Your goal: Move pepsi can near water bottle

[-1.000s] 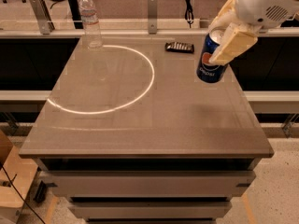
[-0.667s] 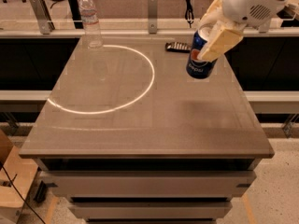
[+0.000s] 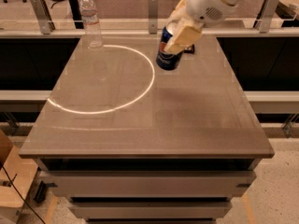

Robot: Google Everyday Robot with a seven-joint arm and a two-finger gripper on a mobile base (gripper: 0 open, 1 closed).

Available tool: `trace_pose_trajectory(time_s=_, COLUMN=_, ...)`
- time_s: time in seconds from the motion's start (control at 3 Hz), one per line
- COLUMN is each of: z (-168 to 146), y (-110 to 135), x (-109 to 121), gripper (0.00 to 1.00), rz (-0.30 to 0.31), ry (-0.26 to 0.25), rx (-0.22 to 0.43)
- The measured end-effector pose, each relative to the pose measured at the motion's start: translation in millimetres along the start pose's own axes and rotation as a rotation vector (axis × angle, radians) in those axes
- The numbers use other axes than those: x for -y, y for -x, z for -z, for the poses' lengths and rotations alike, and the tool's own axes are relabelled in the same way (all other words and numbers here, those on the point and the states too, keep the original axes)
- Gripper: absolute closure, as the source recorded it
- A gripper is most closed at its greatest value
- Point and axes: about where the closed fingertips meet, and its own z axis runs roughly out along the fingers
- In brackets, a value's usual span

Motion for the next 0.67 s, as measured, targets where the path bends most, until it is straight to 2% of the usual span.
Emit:
trace_pose_trajectory(time_s=0.33, z=-38, y=15, x=23, gripper=1.0, rz=-0.041, ry=-0.03, rx=0.061)
trace_pose_trajectory(time_s=0.67, z=-74, y=22, x=51, gripper=1.0, rz=-0.109, ry=-0.071, rx=0.111)
